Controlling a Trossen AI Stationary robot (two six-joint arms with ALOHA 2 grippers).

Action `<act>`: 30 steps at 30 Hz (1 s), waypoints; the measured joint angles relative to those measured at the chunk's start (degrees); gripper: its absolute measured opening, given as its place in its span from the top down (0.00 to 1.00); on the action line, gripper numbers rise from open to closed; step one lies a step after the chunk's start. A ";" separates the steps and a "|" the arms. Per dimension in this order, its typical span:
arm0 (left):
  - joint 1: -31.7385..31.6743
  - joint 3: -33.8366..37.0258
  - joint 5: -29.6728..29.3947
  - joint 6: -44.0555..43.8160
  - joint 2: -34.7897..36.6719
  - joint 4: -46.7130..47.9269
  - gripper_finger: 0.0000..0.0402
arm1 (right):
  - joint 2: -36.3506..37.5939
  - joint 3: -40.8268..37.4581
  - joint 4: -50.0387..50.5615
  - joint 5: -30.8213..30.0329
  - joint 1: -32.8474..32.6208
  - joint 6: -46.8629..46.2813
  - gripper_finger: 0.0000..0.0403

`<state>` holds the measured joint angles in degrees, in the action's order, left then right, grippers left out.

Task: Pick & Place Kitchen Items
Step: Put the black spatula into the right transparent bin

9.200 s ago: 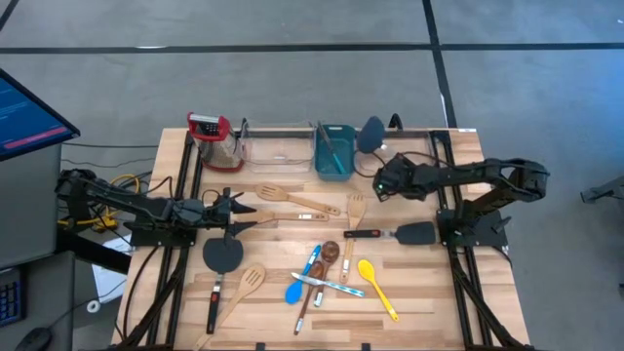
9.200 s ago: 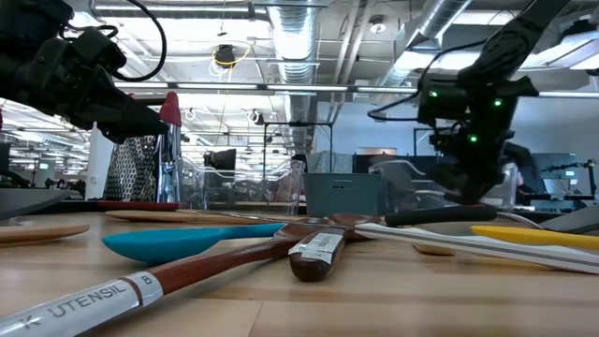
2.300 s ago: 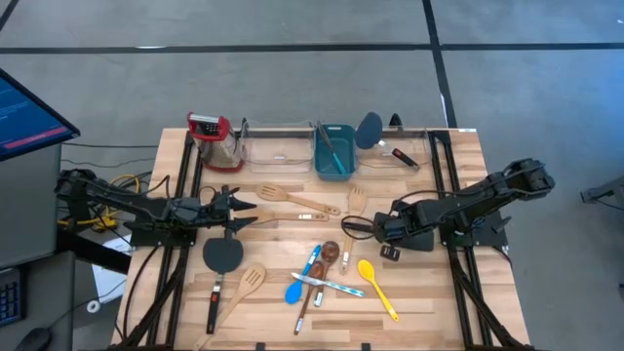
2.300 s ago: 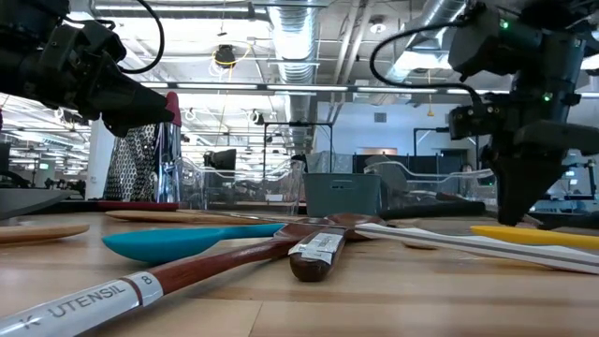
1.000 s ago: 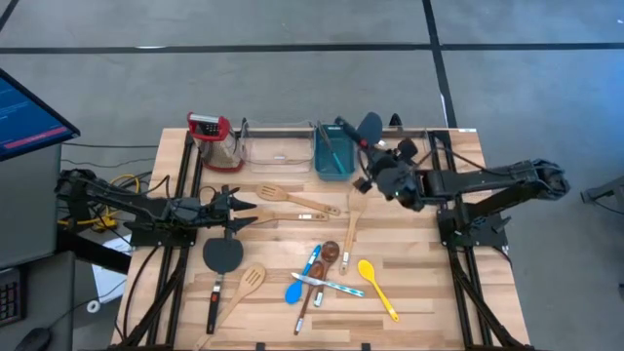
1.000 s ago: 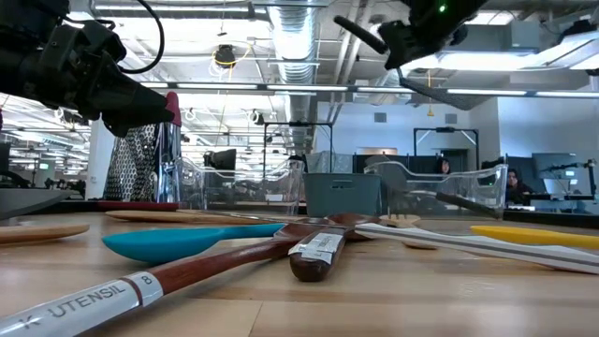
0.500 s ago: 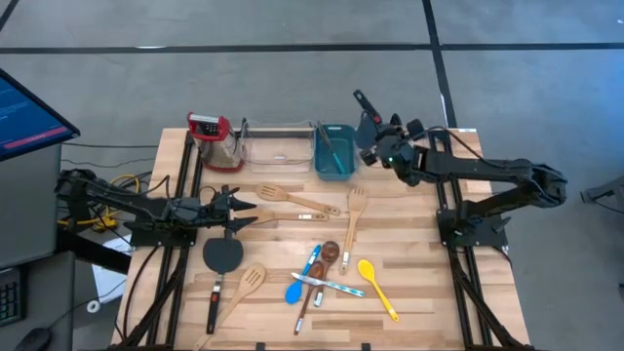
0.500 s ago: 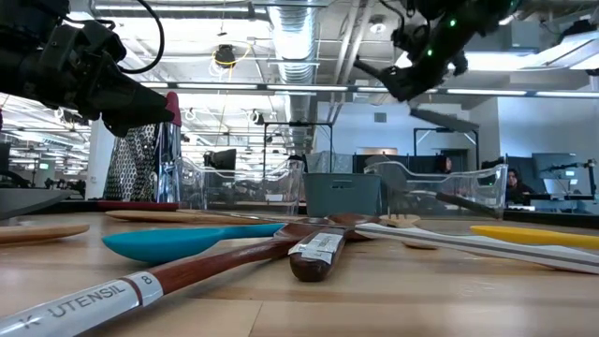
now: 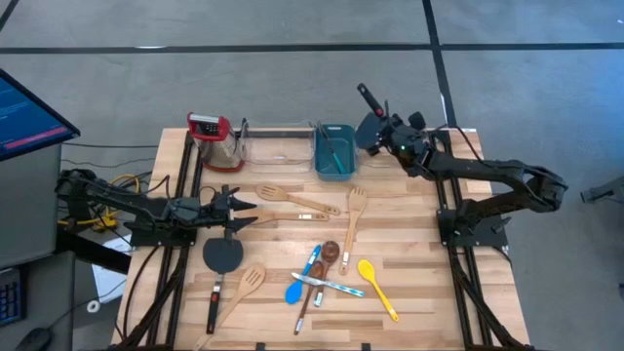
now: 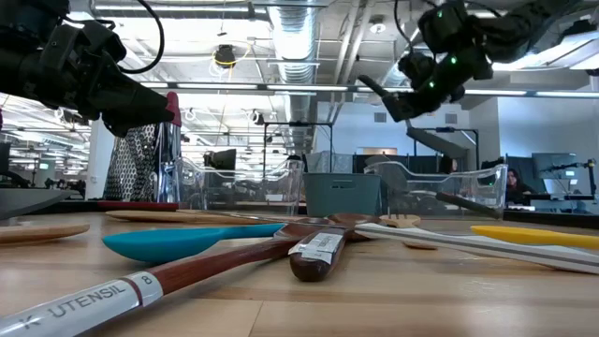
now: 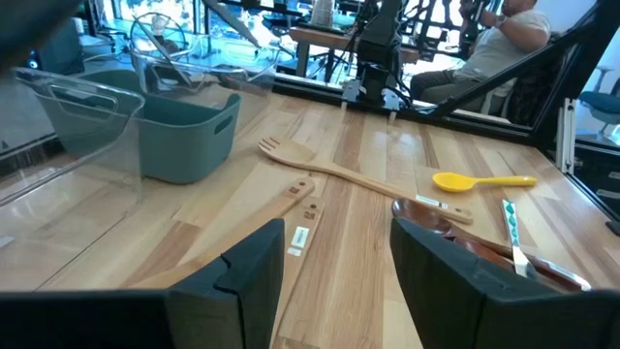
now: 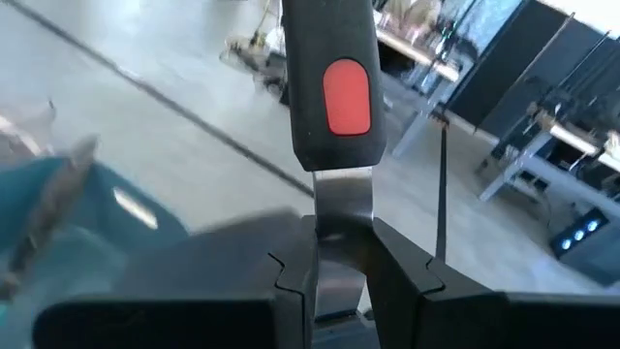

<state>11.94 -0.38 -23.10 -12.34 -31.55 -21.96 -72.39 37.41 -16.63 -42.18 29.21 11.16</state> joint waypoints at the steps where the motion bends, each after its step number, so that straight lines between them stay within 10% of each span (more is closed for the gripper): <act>1: -0.01 0.01 0.00 0.00 -0.01 0.01 0.56 | -0.10 -0.54 0.12 0.68 0.78 -0.37 0.86; 30: 0.00 0.00 0.01 -0.13 -0.02 0.00 0.56 | -0.03 -10.60 -0.32 14.07 8.51 -0.54 0.86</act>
<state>11.94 -0.37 -23.09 -12.47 -31.57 -21.96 -72.42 26.81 -16.95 -28.11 37.72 10.61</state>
